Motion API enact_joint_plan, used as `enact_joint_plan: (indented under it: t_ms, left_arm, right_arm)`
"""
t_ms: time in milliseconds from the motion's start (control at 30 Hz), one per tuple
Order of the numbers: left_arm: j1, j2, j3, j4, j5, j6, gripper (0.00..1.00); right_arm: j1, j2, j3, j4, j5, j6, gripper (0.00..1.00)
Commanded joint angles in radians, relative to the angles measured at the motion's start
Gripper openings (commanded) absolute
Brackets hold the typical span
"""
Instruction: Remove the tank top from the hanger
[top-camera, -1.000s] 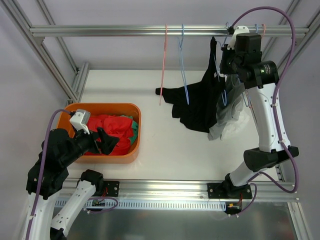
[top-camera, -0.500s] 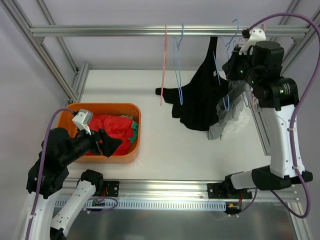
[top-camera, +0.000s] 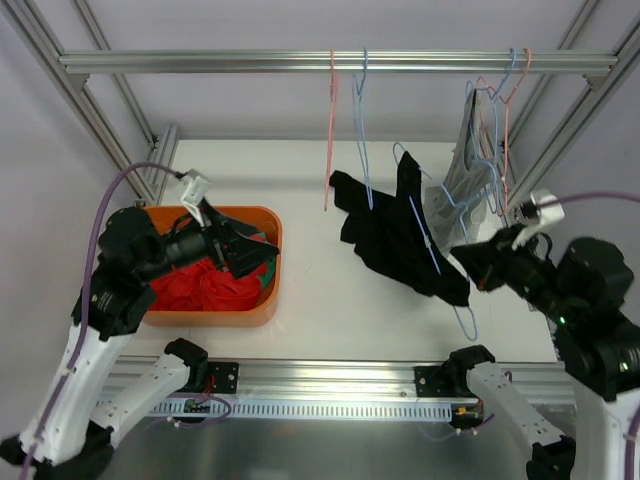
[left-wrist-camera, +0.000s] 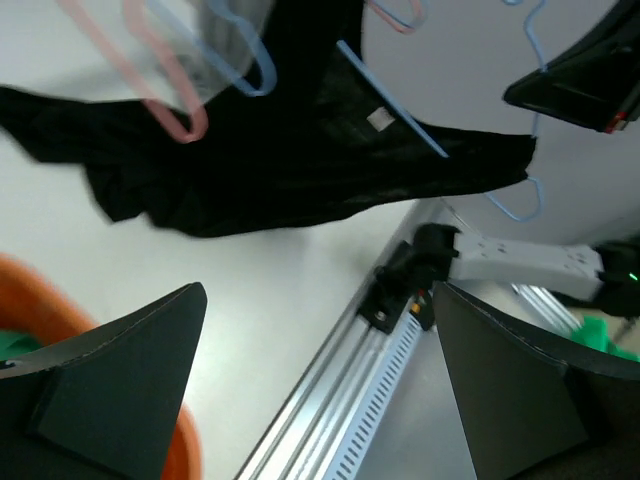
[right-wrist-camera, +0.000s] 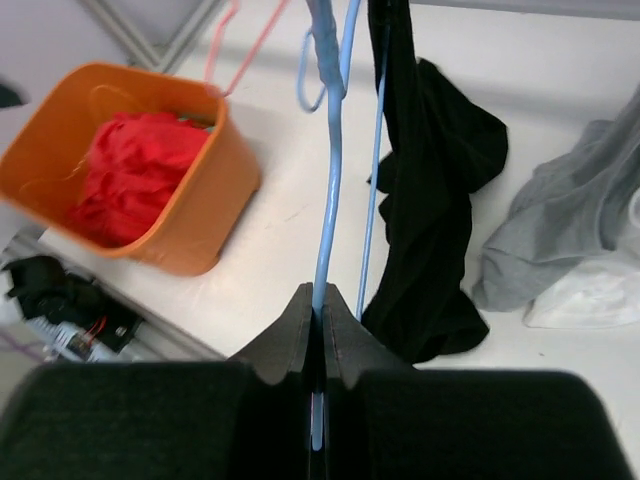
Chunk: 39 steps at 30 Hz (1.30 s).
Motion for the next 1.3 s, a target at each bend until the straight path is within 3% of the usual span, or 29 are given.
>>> enact_joint_plan:
  t_ms: [0,33,67,133,200,300,367,600,733,767,800,1000,1267]
  left_arm:
    - [-0.259,0.137,0.103,0.147,-0.144,0.046,0.99]
    - [-0.331,0.182,0.13,0.146,-0.251,0.104,0.99]
    - [-0.472,0.261,0.188,0.142,-0.308,0.129,0.99]
    - [-0.598,0.338,0.273,0.144,-0.507,0.196,0.99]
    - [-0.73,0.456,0.339,0.146,-0.605,0.24,0.99]
    - [-0.83,0.596,0.46,0.165,-0.712,0.309,0.99]
    - [-0.855,0.671,0.523,0.199,-0.718,0.34,0.98]
    - [-0.87,0.783,0.612,0.265,-0.625,0.344,0.71]
    - [-0.87,0.803,0.614,0.279,-0.628,0.343,0.38]
    - [-0.87,0.805,0.615,0.28,-0.632,0.343,0.11]
    - [-0.87,0.805,0.614,0.281,-0.654,0.34,0.0]
    - [-0.87,0.754,0.56,0.284,-0.747,0.312,0.0]
    - [-0.872,0.607,0.425,0.285,-1.331,0.168,0.0]
  right_arm:
    - [-0.001,-0.133,0.001,-0.146,-0.174,-0.022,0.0]
    - [-0.001,-0.157,0.013,-0.194,-0.184,-0.03,0.0]
    - [-0.001,-0.181,0.035,-0.233,-0.172,-0.031,0.0]
    - [-0.001,-0.248,0.056,-0.319,-0.158,-0.031,0.0]
    - [-0.001,-0.282,0.11,-0.386,-0.141,-0.027,0.0]
    - [-0.001,-0.316,0.191,-0.429,-0.167,-0.01,0.0]
    - [0.0,-0.313,0.229,-0.445,-0.19,0.001,0.0]
    - [-0.001,-0.312,0.266,-0.452,-0.238,0.032,0.0]
    - [-0.001,-0.313,0.28,-0.451,-0.253,0.036,0.0]
    - [-0.001,-0.312,0.285,-0.451,-0.254,0.036,0.0]
    - [0.0,-0.31,0.288,-0.451,-0.248,0.036,0.0]
    - [-0.001,-0.316,0.257,-0.451,-0.233,0.021,0.0]
    - [0.006,-0.405,0.151,-0.501,-0.305,-0.057,0.0]
